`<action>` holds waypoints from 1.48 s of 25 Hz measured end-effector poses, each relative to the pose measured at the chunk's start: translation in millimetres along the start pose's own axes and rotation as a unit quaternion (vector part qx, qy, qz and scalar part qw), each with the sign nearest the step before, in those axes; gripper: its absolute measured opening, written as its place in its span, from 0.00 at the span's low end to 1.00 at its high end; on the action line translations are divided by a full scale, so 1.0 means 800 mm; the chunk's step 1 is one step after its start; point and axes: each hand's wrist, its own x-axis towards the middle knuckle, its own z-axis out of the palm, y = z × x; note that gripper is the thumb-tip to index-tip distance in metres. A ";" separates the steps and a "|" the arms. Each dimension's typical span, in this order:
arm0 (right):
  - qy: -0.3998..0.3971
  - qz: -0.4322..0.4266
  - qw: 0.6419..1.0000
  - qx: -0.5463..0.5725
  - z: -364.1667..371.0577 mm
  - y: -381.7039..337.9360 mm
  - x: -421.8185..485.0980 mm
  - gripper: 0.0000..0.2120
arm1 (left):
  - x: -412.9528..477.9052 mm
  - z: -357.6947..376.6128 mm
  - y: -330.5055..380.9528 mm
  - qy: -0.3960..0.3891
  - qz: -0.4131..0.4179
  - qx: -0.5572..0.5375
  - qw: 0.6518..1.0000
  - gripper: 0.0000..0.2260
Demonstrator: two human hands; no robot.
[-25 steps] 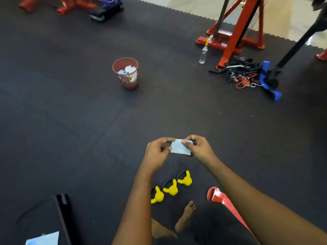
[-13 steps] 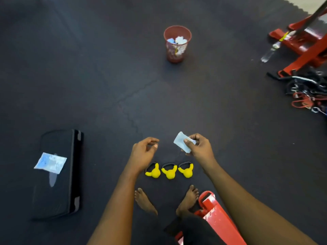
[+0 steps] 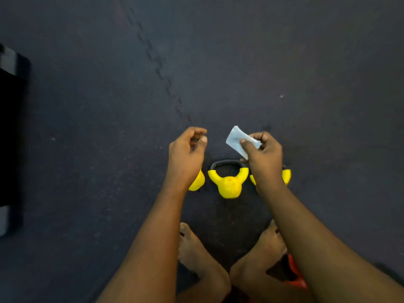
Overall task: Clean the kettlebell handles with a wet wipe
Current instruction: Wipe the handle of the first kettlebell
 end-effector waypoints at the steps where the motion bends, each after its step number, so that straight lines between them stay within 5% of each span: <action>1: 0.007 0.005 1.000 0.001 0.016 0.038 0.015 0.04 | 0.013 0.019 -0.034 0.004 0.002 -0.006 1.000 0.07; 6: 0.046 -0.023 0.998 0.020 0.088 0.136 0.075 0.03 | 0.056 0.079 -0.132 0.063 0.025 -0.031 0.997 0.06; 15: 0.012 -0.143 0.987 0.067 0.035 0.050 -0.017 0.05 | -0.065 0.042 -0.062 0.172 0.123 -0.072 0.975 0.06; 24: -0.066 -0.211 0.973 0.063 -0.160 0.012 -0.199 0.06 | -0.271 0.027 0.010 0.139 0.223 -0.033 0.964 0.07; 30: 0.000 -0.192 0.981 0.015 -0.213 0.054 -0.128 0.03 | -0.236 0.105 0.009 0.055 0.214 0.031 0.975 0.07; 37: 0.002 -0.148 0.980 -0.135 -0.122 0.106 0.045 0.02 | -0.061 0.188 -0.031 0.003 0.144 0.044 0.989 0.07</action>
